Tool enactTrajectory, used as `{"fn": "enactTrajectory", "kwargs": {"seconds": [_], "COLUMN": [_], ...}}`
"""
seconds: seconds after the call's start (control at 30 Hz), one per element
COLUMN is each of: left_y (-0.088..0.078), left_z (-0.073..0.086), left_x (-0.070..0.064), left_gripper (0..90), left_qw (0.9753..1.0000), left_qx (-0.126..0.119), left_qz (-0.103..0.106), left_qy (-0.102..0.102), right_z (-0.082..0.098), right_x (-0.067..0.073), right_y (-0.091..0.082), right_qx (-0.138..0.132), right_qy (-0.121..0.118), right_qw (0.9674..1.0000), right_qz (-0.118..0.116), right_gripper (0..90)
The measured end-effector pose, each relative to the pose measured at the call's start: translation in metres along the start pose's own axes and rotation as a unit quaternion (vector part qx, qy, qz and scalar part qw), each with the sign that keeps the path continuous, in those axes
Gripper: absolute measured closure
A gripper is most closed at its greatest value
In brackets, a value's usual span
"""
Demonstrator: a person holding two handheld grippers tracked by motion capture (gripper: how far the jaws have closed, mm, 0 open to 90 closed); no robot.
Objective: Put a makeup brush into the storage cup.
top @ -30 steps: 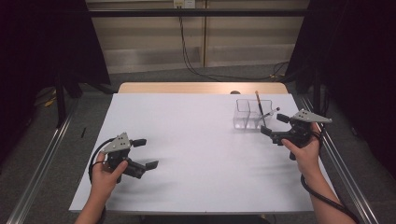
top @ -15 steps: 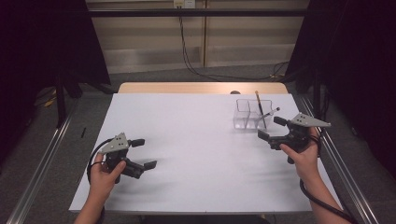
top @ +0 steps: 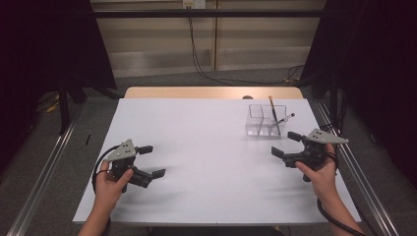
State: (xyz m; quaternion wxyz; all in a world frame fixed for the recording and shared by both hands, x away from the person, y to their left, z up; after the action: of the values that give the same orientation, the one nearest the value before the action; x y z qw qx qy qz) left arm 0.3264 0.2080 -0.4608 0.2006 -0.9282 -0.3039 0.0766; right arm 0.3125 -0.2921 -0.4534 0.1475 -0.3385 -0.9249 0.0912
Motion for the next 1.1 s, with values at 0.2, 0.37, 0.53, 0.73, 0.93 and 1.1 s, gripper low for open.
{"fn": "enactTrajectory", "kwargs": {"seconds": [0.2,0.37,0.53,0.73,0.93,1.1], "left_y": [0.000,0.000,0.001,0.001,0.001,0.002], "left_z": [0.000,0.000,0.000,0.001,0.000,0.000], "left_x": [0.000,0.000,0.000,0.000,0.000,0.000], "left_gripper": [0.6,0.6,0.6,0.6,0.6,0.6], "left_qw": [1.0000,1.0000,1.0000,1.0000,1.0000,1.0000], "left_qx": [0.001,0.001,0.000,0.002,0.002,0.003], "left_qz": [0.000,0.002,0.002,0.003,0.002,0.004], "left_qy": [0.000,0.001,0.001,-0.002,0.000,0.001], "right_z": [0.005,0.008,0.012,0.015,0.017,0.022], "right_x": [0.006,0.010,0.014,0.018,0.024,0.027], "right_y": [0.000,-0.001,-0.002,-0.004,-0.006,-0.008], "right_qx": [0.007,0.010,0.018,0.018,0.021,0.030], "right_qy": [0.001,-0.003,-0.005,-0.003,-0.005,-0.008], "right_qw": [1.0000,0.9999,0.9998,0.9997,0.9995,0.9993], "right_qz": [-0.004,-0.007,-0.011,-0.017,-0.021,-0.022], "right_gripper": [1.5,1.5,1.3,1.3,1.3,1.3]}}
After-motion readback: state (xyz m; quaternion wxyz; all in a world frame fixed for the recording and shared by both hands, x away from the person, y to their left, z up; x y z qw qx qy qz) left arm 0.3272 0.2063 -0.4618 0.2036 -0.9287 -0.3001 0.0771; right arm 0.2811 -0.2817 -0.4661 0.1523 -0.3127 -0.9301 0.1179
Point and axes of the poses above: each handheld gripper's, and its own axes: y roughly forward along the jaws, z roughly out of its underside, x roughly to its left, the point moved 3 cm from there along y, roughly forward along the jaws, and after that the axes turned 11 degrees about -z, right-handed, at the moved point
